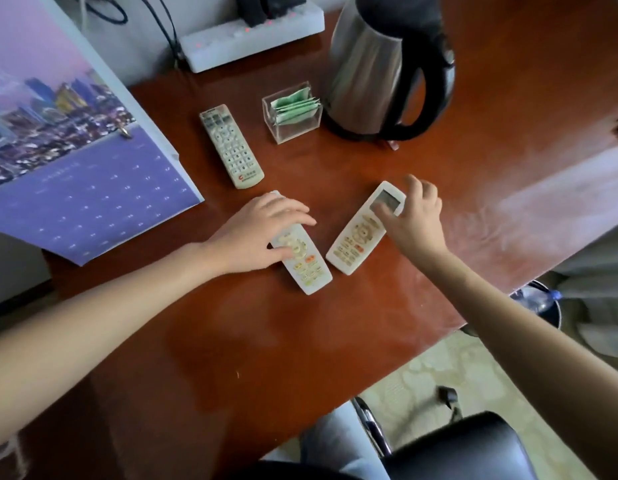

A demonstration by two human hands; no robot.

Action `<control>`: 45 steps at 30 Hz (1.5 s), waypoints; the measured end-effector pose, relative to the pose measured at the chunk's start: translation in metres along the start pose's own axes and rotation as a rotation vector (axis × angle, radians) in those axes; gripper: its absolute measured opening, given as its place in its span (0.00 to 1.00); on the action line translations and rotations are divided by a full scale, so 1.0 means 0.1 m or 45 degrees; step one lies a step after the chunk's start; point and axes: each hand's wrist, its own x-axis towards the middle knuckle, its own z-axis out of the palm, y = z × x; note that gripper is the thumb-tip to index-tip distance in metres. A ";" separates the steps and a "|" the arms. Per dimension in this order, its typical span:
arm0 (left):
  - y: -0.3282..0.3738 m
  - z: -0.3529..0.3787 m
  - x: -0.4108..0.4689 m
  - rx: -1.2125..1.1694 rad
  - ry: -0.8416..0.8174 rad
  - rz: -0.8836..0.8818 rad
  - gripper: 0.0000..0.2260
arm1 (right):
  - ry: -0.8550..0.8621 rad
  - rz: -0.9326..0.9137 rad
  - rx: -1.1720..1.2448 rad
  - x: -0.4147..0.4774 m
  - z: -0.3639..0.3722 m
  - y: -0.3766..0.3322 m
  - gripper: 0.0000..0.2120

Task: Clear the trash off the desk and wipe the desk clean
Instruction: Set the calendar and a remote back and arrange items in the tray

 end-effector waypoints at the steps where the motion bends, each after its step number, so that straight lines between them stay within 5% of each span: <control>1: 0.00 0.02 -0.05 -0.027 0.095 -0.116 0.26 | -0.045 0.116 0.020 0.02 0.07 -0.01 0.34; 4: -0.01 0.08 -0.14 -0.057 0.028 -0.379 0.38 | -0.182 0.034 0.001 0.08 0.24 -0.04 0.43; 10: -0.12 0.15 -0.14 0.081 -0.247 -0.365 0.49 | -0.578 -0.515 -0.099 0.13 0.29 -0.16 0.46; 17: -0.08 0.18 -0.05 0.019 -0.283 -0.304 0.53 | -0.449 -0.269 -0.156 -0.10 0.37 -0.26 0.33; 33: -0.22 -0.06 -0.23 0.098 -0.346 -0.415 0.52 | -0.519 -0.320 -0.134 -0.08 0.69 -0.70 0.29; 38: -0.13 -0.06 -0.32 0.178 -0.269 -0.291 0.41 | -0.343 -0.414 -0.087 0.25 0.63 -1.17 0.22; 45: -0.04 0.20 -0.27 0.276 -0.316 0.149 0.34 | -0.546 -0.458 -0.287 0.60 1.21 -1.88 0.43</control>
